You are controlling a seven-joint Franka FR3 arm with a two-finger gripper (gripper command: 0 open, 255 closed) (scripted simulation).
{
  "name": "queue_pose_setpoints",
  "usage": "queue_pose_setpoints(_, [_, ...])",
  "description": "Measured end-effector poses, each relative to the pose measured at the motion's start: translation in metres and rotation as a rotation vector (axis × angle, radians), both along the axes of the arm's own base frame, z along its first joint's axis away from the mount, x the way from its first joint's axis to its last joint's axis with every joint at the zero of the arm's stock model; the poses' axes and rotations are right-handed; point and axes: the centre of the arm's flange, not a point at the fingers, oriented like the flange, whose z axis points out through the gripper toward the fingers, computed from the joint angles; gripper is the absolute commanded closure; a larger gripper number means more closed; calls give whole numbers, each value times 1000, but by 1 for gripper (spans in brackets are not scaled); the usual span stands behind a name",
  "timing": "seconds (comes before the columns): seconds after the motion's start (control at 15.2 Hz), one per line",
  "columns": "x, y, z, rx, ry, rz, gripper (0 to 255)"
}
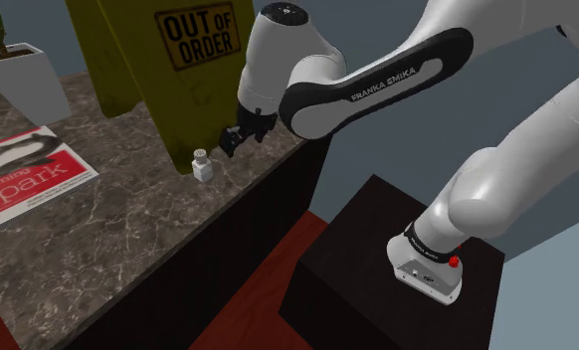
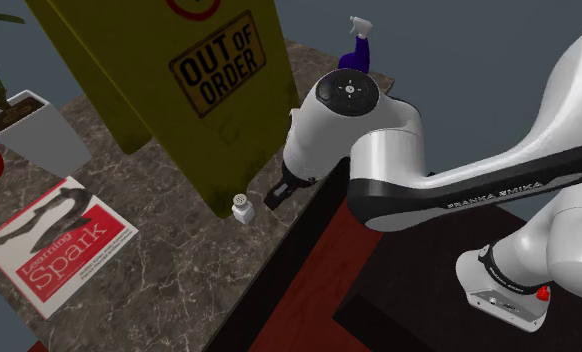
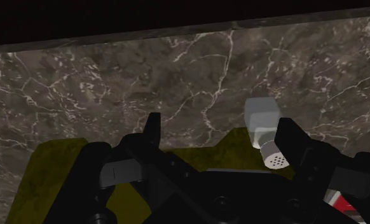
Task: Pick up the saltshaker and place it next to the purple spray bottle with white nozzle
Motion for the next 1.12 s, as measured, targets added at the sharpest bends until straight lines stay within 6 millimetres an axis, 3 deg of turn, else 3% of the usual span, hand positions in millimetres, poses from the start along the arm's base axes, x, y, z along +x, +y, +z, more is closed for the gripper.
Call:
queue_pose_setpoints(0.53, [47,68,-49,13,-62,14,0])
queue_pose_setpoints(1.12, [65,73,-93,13,-67,15,0])
